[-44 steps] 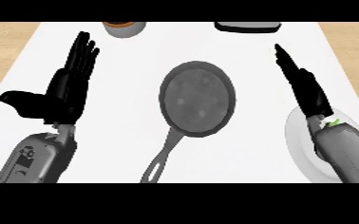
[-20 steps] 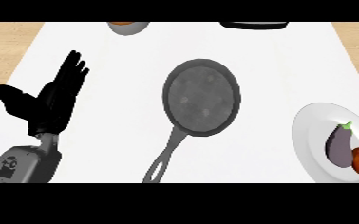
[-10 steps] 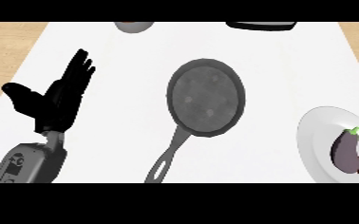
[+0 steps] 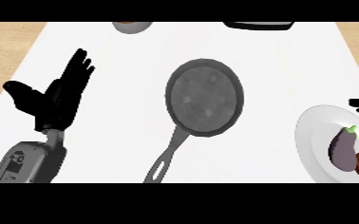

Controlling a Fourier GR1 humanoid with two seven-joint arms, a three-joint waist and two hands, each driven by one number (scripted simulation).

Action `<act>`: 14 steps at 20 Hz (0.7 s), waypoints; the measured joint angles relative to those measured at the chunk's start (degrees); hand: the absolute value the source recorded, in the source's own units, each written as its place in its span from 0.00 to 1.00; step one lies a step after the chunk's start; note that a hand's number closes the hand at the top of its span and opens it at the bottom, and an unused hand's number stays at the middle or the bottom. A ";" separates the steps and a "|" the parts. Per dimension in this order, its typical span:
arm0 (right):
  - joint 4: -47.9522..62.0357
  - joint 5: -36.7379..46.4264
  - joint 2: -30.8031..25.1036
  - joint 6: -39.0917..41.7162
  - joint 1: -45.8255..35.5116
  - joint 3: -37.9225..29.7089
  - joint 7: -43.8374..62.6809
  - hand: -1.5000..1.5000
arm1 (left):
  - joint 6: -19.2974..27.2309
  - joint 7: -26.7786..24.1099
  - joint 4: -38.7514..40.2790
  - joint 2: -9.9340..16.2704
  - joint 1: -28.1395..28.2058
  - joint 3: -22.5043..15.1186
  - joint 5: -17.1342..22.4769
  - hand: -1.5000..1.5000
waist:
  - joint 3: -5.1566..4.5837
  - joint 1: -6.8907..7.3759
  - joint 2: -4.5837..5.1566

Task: Pick the eggplant from the plate and place it in the pan

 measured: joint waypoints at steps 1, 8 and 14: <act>0.07 0.64 -0.13 0.20 -0.61 0.77 -0.19 0.00 | 0.16 -0.19 0.03 -0.41 0.19 -0.22 -0.18 0.50 | 0.01 -0.08 -0.01; -2.34 7.39 -1.28 -1.23 -3.67 7.24 -3.87 0.00 | 0.04 0.68 0.21 -0.08 -0.18 0.79 -0.31 0.50 | -0.05 -0.79 -0.23; -0.24 12.69 -0.99 -4.82 -6.49 11.16 -8.21 0.00 | -0.09 0.40 -0.01 -0.63 0.75 1.35 -0.62 0.50 | -0.14 -1.21 -0.38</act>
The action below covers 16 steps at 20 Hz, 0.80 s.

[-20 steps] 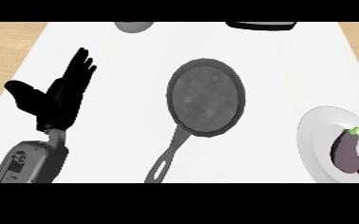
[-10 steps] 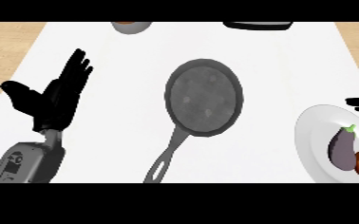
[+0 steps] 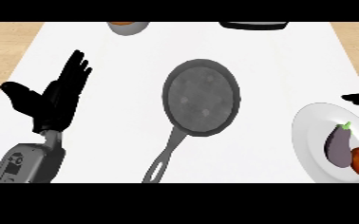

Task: Pick the eggplant from the plate and place it in the pan

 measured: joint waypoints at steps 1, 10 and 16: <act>0.91 0.21 0.63 -0.25 -1.03 0.12 -0.06 0.00 | -0.14 -0.34 0.39 -0.19 -0.12 -0.03 -0.20 0.50 | 0.00 0.01 0.03; 6.28 3.25 4.95 -1.99 -4.87 3.26 -1.23 0.00 | -0.84 -0.92 -0.56 -0.47 1.71 0.61 -0.90 0.50 | -0.06 -0.14 -0.08; 10.88 5.99 7.67 -3.65 -6.13 5.30 -2.49 0.00 | -0.58 0.85 -1.35 -0.67 1.06 1.17 -1.32 0.50 | -0.06 -0.40 -0.11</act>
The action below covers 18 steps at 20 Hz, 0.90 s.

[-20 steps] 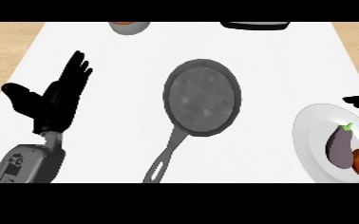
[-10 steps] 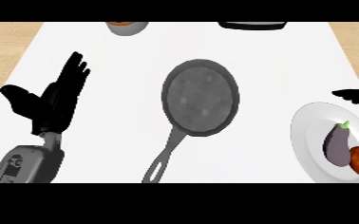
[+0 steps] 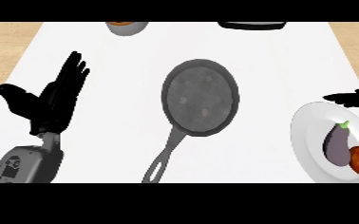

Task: Pick the eggplant from the plate and place it in the pan

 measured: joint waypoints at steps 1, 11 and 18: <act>0.82 0.15 0.85 -0.32 -0.21 0.07 0.04 0.00 | -0.15 -0.64 -0.04 -0.17 0.44 0.04 -0.15 0.50 | -0.02 0.02 0.00; 6.28 2.81 6.05 -4.05 0.55 2.26 -3.64 0.00 | -1.06 -0.81 1.11 -0.88 0.31 0.87 -0.65 0.50 | 0.00 -0.22 0.04; 10.01 3.26 8.14 -6.47 0.60 1.70 -5.50 0.00 | -1.08 -0.14 0.54 -1.35 0.19 0.94 -1.58 0.50 | -0.68 -0.49 -0.38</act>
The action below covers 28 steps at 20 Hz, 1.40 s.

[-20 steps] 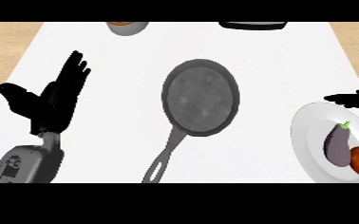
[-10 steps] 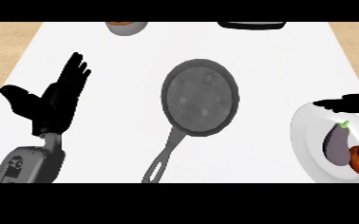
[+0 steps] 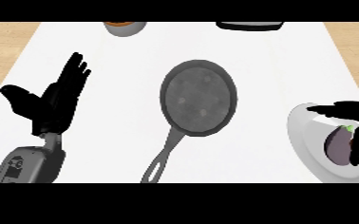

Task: Pick the eggplant from the plate and place it in the pan

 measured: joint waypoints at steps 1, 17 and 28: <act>0.46 0.01 0.14 0.29 -0.44 -0.09 0.16 0.00 | 0.02 0.00 0.34 -0.14 -0.19 -0.02 -0.20 0.50 | 0.02 -0.06 0.03; -0.07 -1.13 1.76 -3.74 1.05 -1.61 -2.62 1.00 | -0.65 0.17 -0.46 -0.15 0.13 1.35 -0.44 0.50 | -0.86 -0.53 -0.45; 1.00 -5.64 10.29 -13.26 -4.76 -7.82 9.76 1.00 | -1.50 0.66 -0.58 -0.34 0.77 1.50 -0.51 0.50 | -0.29 0.09 -1.02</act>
